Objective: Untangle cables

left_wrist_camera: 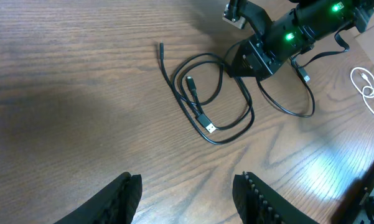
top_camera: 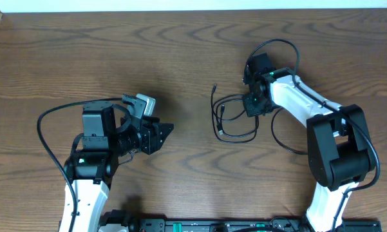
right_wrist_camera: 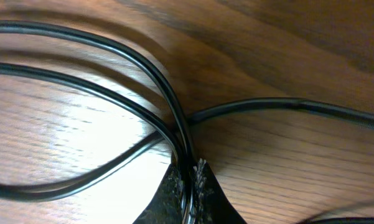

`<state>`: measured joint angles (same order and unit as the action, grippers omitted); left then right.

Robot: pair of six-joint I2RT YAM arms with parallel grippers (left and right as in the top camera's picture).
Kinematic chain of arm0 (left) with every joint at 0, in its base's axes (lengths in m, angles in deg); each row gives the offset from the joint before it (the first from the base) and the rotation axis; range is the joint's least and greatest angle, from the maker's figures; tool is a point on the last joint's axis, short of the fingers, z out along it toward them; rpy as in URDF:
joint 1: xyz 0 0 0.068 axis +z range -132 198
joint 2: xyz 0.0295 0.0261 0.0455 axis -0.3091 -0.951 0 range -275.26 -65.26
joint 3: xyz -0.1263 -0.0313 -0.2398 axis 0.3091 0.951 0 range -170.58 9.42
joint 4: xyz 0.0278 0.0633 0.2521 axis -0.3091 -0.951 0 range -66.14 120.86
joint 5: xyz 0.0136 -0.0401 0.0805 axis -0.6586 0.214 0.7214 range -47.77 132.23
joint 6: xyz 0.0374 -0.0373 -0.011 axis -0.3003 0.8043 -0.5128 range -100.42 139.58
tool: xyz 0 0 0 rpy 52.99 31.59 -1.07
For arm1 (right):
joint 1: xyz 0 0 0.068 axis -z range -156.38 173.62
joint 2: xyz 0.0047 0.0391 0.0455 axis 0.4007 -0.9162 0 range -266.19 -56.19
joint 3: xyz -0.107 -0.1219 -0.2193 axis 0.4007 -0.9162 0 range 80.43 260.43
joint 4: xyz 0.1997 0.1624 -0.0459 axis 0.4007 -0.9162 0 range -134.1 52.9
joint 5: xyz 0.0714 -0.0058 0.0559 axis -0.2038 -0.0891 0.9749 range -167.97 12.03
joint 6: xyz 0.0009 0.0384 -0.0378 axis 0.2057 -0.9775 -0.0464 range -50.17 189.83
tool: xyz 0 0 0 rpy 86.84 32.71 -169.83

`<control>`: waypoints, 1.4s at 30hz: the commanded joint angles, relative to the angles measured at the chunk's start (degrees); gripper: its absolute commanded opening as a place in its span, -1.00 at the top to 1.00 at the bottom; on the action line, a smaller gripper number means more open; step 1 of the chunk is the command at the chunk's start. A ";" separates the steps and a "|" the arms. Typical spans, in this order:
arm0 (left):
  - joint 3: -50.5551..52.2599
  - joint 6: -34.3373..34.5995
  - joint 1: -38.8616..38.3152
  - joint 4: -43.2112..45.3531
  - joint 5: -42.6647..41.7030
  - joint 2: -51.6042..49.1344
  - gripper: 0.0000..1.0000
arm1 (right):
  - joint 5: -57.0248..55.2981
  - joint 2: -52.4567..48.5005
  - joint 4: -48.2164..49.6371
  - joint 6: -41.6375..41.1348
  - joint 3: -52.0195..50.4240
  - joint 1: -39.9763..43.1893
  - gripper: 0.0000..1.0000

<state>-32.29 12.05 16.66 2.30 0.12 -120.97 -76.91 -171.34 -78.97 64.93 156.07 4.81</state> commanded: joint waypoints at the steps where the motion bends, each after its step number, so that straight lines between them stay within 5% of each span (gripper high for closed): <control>1: 0.24 -0.42 -0.09 -0.59 -0.96 0.52 -0.06 | 3.91 -1.25 -0.07 0.24 0.00 0.17 0.98; 17: 0.24 -0.42 -0.09 -1.20 -0.94 0.52 -0.06 | 18.01 12.83 -1.18 1.27 4.46 0.17 0.98; 27: 0.24 -0.39 -0.09 -1.20 -0.94 0.52 -0.05 | 17.97 24.15 -1.44 1.40 4.59 1.25 0.99; 42: 0.24 -0.42 -0.09 -1.38 -0.94 0.52 -0.05 | 8.02 24.83 -7.85 1.11 12.50 14.36 0.98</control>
<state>-32.29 12.05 16.66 1.06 0.12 -120.97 -63.49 -147.25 -84.89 65.60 163.35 15.76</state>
